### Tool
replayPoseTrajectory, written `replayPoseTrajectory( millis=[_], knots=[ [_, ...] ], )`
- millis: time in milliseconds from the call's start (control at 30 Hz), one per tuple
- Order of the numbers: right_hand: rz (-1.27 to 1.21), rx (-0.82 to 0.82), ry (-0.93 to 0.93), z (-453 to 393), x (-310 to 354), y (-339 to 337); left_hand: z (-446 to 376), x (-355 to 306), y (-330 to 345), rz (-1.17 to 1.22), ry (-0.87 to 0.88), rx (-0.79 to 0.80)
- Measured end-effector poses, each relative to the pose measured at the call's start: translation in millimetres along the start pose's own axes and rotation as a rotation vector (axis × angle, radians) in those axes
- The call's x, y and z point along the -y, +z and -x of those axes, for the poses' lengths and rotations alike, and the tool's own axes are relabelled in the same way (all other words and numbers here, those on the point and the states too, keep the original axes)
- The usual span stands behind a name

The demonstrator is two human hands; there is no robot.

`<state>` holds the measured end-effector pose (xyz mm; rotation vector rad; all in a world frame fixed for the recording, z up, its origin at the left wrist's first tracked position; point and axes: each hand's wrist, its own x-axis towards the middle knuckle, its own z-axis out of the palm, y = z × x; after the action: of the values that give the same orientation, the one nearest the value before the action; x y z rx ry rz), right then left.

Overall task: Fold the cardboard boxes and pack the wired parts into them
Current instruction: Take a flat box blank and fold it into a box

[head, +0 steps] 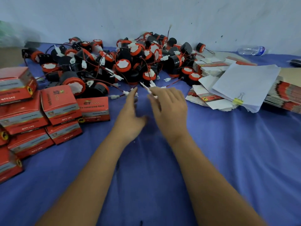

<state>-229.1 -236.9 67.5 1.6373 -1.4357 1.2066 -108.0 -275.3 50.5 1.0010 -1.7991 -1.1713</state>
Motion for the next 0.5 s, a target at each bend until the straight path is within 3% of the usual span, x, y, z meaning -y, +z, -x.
replayPoseTrajectory(
  millis=[100,200,333,500],
  knots=[
    [-0.470,0.260,0.390,4.7,21.2,4.2,-0.9,-3.6,8.4,0.208,0.050,-0.032],
    [-0.806,0.351,0.645,6.7,13.0,1.0,-7.3,-3.7,1.6,0.418,-0.007,-0.113],
    [-0.568,0.516,0.565,9.7,-1.3,3.0,-13.6,-1.0,-7.8,0.649,-0.170,-0.134],
    [-0.403,0.520,0.643,9.2,-11.4,4.2,-12.7,3.4,-6.3,0.567,-0.132,-0.194]
  ],
)
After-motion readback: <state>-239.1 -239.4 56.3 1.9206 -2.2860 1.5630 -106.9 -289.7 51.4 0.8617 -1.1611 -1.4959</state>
